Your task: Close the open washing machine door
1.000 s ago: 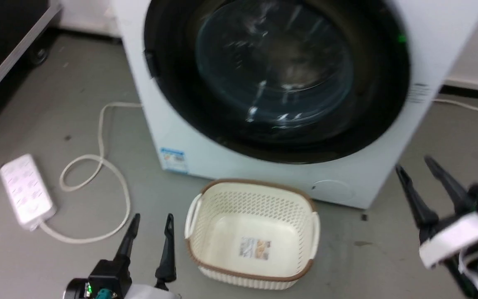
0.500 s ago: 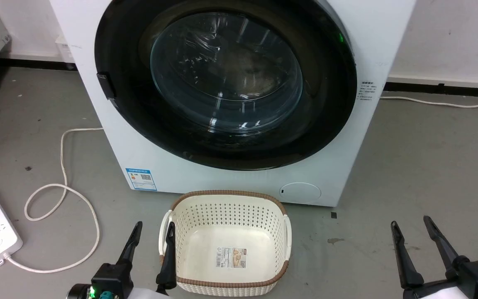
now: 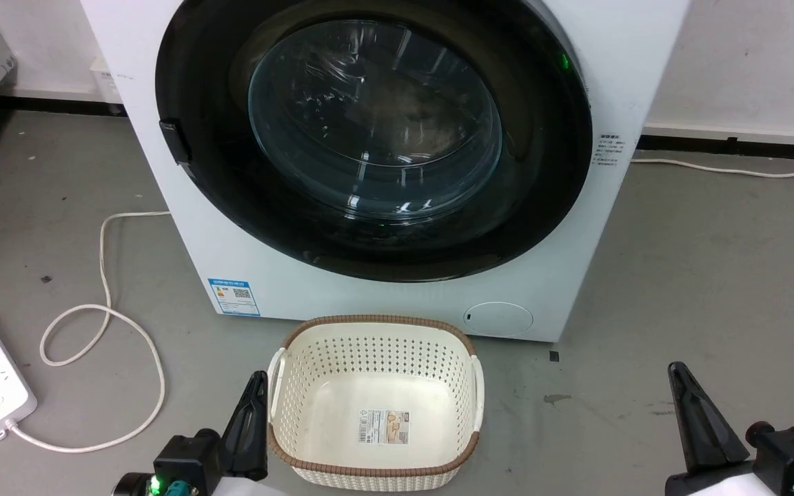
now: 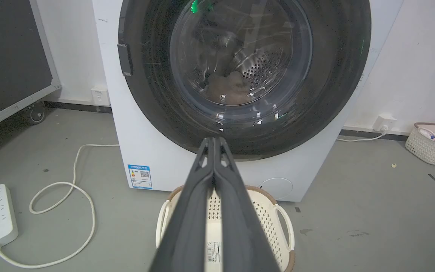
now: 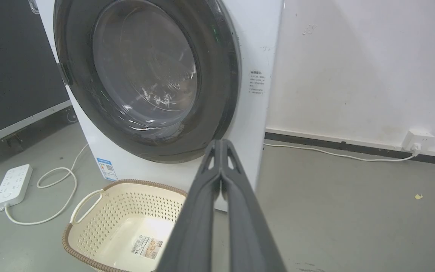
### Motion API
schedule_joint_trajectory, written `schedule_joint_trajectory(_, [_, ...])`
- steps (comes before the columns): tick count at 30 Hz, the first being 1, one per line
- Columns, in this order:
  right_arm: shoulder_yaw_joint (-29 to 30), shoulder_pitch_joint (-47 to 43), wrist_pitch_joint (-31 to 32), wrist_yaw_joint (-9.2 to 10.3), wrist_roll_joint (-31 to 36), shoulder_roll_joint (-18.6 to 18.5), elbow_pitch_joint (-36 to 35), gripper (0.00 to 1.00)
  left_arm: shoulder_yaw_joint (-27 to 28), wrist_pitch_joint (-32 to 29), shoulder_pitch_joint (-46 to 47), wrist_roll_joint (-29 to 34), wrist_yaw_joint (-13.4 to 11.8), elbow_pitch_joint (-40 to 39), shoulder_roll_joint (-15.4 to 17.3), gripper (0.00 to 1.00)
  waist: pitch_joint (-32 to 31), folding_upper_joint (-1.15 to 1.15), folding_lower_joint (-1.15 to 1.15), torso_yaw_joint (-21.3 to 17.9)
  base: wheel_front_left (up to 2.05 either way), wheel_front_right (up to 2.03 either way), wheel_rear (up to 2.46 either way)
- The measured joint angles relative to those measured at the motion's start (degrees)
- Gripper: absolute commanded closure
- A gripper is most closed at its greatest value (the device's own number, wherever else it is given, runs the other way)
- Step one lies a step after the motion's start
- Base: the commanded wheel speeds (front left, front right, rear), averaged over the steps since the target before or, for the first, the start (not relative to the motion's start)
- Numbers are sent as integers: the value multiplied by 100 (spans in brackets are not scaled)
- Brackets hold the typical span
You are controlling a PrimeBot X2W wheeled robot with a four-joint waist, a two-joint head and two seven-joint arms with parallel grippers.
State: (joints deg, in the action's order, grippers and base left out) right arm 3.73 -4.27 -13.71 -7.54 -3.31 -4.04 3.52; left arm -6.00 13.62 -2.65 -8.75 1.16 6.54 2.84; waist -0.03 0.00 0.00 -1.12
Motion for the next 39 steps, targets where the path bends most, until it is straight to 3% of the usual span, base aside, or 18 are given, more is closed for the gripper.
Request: schedule_joint_trajectory(39, [-127, 90, 501, 1, 125, 22, -97, 100, 212, -497, 36, 302, -7, -226, 0, 100, 1, 0, 0, 42, 0, 0, 0])
